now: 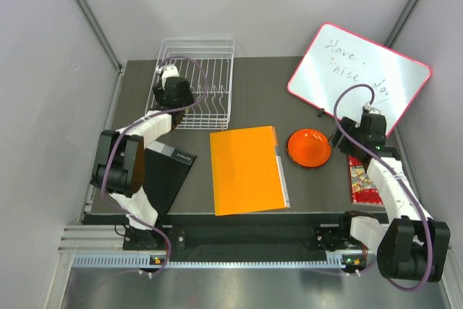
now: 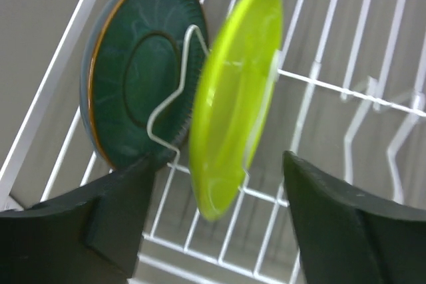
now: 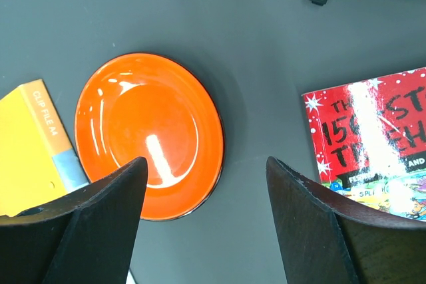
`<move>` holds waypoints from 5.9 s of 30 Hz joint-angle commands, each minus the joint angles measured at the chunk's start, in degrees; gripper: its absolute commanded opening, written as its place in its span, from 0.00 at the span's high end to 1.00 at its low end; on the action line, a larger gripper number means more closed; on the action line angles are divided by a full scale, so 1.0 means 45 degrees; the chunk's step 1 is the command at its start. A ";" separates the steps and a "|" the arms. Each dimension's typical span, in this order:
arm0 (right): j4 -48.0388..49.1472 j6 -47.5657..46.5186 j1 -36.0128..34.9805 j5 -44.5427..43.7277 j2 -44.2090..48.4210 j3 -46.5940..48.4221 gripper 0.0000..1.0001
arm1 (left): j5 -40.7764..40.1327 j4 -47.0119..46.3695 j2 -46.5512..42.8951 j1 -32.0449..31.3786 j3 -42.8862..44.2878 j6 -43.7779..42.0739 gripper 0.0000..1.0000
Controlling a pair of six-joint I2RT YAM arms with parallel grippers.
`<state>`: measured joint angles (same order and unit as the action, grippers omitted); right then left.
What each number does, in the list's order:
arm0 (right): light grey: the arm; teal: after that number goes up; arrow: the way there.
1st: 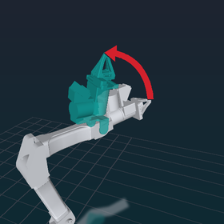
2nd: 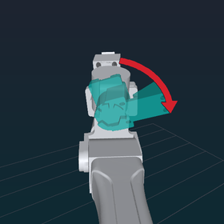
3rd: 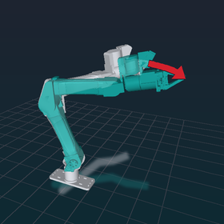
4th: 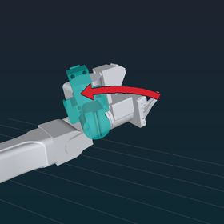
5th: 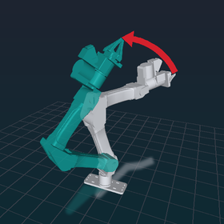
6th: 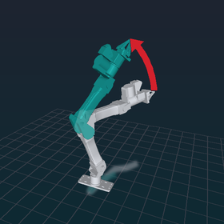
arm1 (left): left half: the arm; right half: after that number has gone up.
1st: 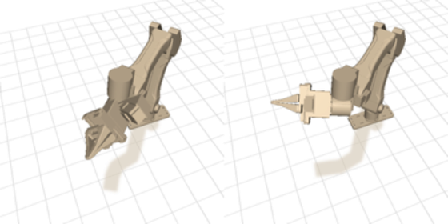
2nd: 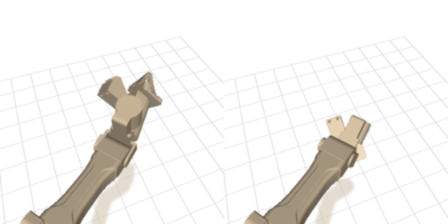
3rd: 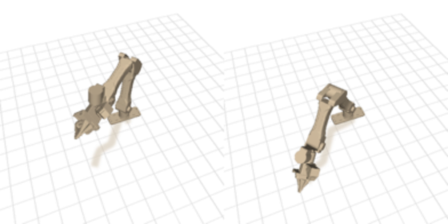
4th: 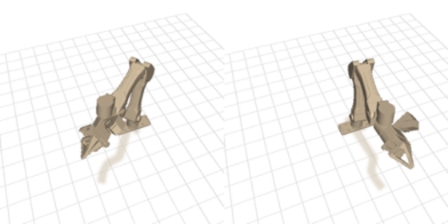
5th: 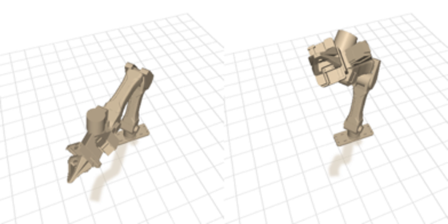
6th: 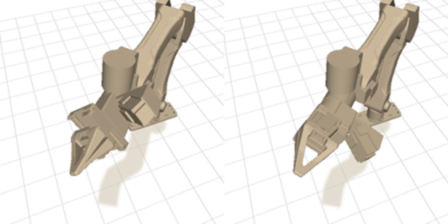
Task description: Unload the plates from the dish rack
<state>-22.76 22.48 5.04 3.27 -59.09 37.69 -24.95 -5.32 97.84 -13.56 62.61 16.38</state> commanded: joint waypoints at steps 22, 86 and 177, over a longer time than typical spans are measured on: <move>0.0938 -0.0093 0.0072 0.0329 -0.0561 -0.0446 0.30 | -0.0373 -0.1727 -0.0160 0.0240 0.0443 -0.0437 1.00; 0.0019 -0.0133 0.0052 0.1225 0.1077 0.0140 0.28 | -0.3190 -0.1203 -0.4162 -0.1810 0.0384 -0.2296 1.00; 0.1875 0.1626 -0.1961 0.0330 0.1258 -0.0622 1.00 | 0.1721 -0.0302 -0.4611 -0.5014 -0.0593 0.0444 0.12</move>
<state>-10.98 33.41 -6.20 7.31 -52.38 33.85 0.40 -10.98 82.56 -36.45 56.86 29.61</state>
